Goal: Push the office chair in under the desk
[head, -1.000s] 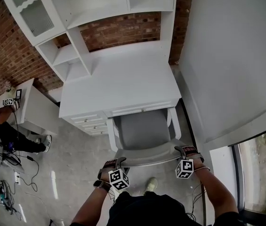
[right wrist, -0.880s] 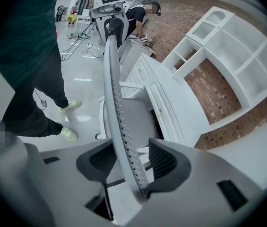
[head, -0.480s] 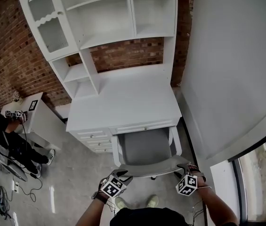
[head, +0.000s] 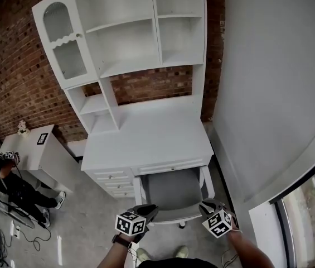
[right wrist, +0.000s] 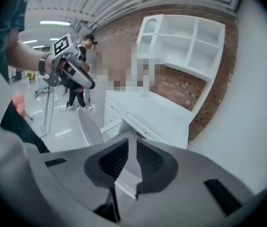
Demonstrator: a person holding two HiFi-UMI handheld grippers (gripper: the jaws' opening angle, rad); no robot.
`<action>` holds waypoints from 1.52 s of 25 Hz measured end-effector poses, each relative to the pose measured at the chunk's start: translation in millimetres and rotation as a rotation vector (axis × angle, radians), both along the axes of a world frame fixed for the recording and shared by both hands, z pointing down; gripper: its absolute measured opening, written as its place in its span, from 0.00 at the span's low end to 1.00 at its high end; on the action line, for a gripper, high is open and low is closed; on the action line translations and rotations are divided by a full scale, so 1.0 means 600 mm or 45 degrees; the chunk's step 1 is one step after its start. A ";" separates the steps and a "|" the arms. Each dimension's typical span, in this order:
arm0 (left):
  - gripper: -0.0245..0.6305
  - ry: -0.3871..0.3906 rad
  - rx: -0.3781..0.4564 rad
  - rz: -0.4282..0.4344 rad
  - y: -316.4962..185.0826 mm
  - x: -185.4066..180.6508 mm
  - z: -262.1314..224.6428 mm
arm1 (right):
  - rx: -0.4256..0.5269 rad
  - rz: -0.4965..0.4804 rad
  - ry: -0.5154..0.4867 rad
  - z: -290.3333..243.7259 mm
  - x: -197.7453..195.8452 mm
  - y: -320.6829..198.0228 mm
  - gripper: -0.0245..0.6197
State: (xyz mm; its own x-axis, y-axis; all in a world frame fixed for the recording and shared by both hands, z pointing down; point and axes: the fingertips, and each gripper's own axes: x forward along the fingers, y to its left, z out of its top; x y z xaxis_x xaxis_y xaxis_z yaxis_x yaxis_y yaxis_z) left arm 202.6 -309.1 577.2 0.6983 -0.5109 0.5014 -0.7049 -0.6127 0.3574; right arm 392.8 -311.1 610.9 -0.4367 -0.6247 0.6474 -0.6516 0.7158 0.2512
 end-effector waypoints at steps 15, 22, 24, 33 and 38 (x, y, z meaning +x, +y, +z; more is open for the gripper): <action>0.06 0.122 0.268 -0.341 -0.075 -0.021 -0.168 | 0.141 0.279 -0.508 -0.190 -0.032 -0.078 0.06; 0.05 0.094 0.530 -0.408 -0.081 -0.034 -0.291 | 0.278 0.295 -0.645 -0.310 -0.028 -0.091 0.06; 0.05 0.094 0.566 -0.406 -0.079 -0.035 -0.313 | 0.315 0.290 -0.671 -0.338 -0.031 -0.091 0.05; 0.05 0.082 0.619 -0.456 -0.072 -0.047 -0.348 | 0.387 0.303 -0.718 -0.378 -0.035 -0.091 0.05; 0.05 0.085 0.614 -0.472 -0.072 -0.052 -0.347 | 0.387 0.309 -0.716 -0.378 -0.030 -0.090 0.05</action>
State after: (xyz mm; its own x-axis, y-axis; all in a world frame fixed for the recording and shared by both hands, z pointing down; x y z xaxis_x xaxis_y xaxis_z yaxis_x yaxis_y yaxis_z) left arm 171.4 -352.5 369.3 0.4524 -0.8845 0.1145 -0.8878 -0.4344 0.1521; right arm 374.7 -365.3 384.3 -0.4800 -0.8655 0.1433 -0.8749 0.4842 -0.0059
